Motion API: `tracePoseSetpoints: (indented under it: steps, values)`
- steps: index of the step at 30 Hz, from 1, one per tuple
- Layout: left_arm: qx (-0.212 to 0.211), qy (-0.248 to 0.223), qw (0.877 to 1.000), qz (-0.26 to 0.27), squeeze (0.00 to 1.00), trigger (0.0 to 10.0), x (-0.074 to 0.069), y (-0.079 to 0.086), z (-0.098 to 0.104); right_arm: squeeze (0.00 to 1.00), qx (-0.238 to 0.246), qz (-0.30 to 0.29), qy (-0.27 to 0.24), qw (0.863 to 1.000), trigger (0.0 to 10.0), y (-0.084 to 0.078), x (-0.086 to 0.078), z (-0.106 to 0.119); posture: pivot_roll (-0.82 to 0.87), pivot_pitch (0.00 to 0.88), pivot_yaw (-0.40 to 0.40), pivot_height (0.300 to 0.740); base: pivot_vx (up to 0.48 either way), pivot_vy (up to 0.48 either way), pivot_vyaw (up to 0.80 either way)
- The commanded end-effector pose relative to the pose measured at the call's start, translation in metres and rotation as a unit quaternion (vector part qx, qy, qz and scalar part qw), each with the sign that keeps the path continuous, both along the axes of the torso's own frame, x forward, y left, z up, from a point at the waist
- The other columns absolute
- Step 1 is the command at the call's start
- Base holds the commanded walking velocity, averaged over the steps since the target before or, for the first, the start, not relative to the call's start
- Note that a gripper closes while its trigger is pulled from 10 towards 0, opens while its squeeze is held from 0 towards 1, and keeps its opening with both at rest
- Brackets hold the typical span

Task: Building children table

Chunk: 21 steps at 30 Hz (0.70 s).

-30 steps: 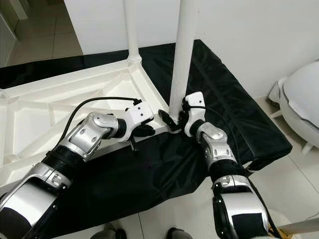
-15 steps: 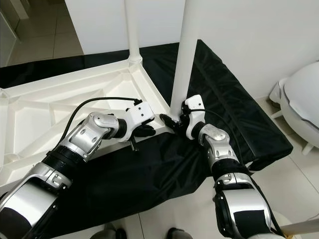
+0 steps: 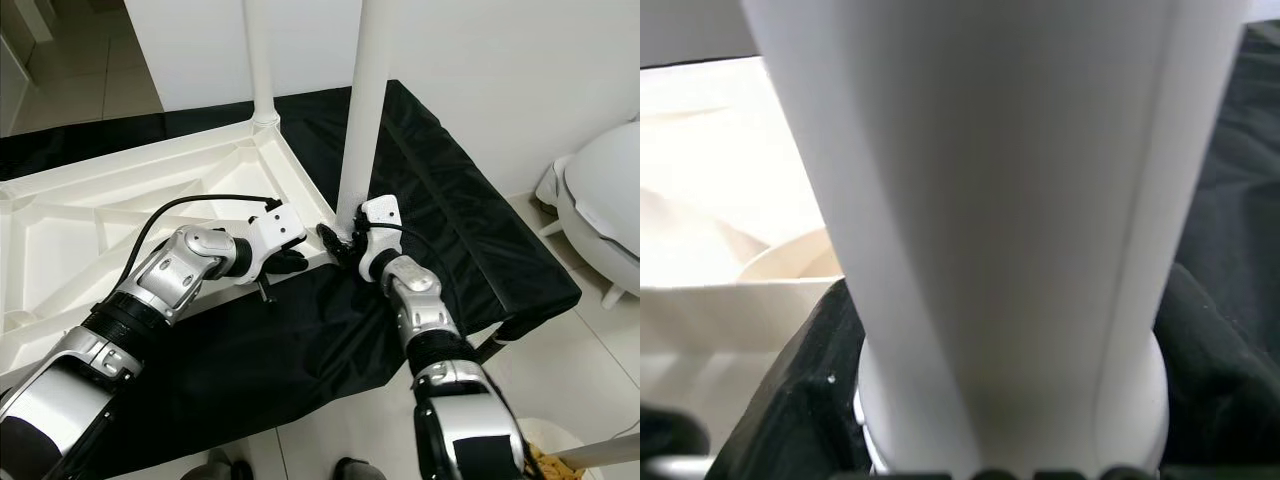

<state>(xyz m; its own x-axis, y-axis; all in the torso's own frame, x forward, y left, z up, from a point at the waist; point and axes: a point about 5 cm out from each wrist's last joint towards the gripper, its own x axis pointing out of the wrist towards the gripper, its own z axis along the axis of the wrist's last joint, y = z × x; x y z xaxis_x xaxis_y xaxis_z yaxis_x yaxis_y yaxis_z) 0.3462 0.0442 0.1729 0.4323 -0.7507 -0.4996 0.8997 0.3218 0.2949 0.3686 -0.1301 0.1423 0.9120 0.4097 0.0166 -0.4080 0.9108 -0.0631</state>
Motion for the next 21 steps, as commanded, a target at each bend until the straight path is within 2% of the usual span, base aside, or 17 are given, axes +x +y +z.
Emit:
tracePoseSetpoints:
  steps: [1,4,5,7,8,9,11,12,15,20,21]
  values:
    - [0.001,0.014,1.000,-0.024,0.00,10.0,-0.005,-0.003,-0.003,0.00,0.026,-0.059,0.059,0.996,0.0,-0.006,-0.004,-0.022,-0.04,0.101,0.058,0.740,0.000,0.000,0.00]
    - [0.002,0.014,1.000,-0.024,0.00,10.0,-0.005,-0.003,-0.003,0.00,0.040,-0.137,0.051,0.988,0.0,0.001,-0.006,-0.021,-0.05,0.103,0.059,0.740,0.000,0.000,0.00]
    - [0.002,0.014,1.000,-0.024,0.00,10.0,-0.005,-0.003,-0.003,0.00,0.040,-0.137,0.051,0.988,0.0,0.001,-0.006,-0.021,-0.05,0.103,0.059,0.740,0.000,0.000,0.00]
    - [0.003,0.015,1.000,-0.025,0.00,10.0,-0.005,-0.004,-0.003,0.00,0.061,-0.206,0.049,0.975,0.0,0.001,-0.009,-0.021,-0.05,0.104,0.059,0.740,0.000,0.000,0.00]
    - [0.003,0.015,1.000,-0.025,0.00,10.0,-0.005,-0.004,-0.003,0.00,0.061,-0.206,0.049,0.975,0.0,0.001,-0.009,-0.021,-0.05,0.104,0.059,0.740,0.000,0.000,0.00]
    - [0.003,0.015,1.000,-0.026,0.00,10.0,-0.005,-0.004,-0.004,0.00,0.059,-0.254,0.055,0.964,0.4,0.002,-0.012,-0.025,-0.05,0.104,0.062,0.740,0.000,0.000,0.00]
    - [0.003,0.015,1.000,-0.026,0.00,10.0,-0.005,-0.005,-0.004,0.00,0.056,-0.263,0.057,0.962,0.4,0.002,-0.013,-0.025,-0.05,0.104,0.062,0.740,0.000,0.000,0.00]
    - [0.003,0.015,0.999,-0.028,0.00,10.0,-0.005,-0.006,-0.004,0.00,0.063,-0.266,0.054,0.960,0.0,0.008,-0.015,-0.025,-0.06,0.101,0.062,0.740,0.000,0.000,0.00]
    - [0.003,0.016,0.999,-0.031,0.00,10.0,-0.006,-0.006,-0.004,0.00,0.070,-0.258,0.047,0.963,0.0,0.018,-0.016,-0.022,-0.06,0.101,0.061,0.740,0.000,0.000,0.00]
    - [0.004,0.016,0.999,-0.031,0.00,10.0,-0.006,-0.006,-0.005,0.00,0.071,-0.262,0.042,0.962,0.0,0.016,-0.015,-0.018,-0.05,0.099,0.056,0.740,0.000,0.000,0.00]
    - [0.004,0.016,0.999,-0.031,0.00,10.0,-0.007,-0.006,-0.005,0.00,0.073,-0.262,0.043,0.961,2.5,0.015,-0.015,-0.017,-0.05,0.097,0.054,0.740,0.000,0.000,0.00]
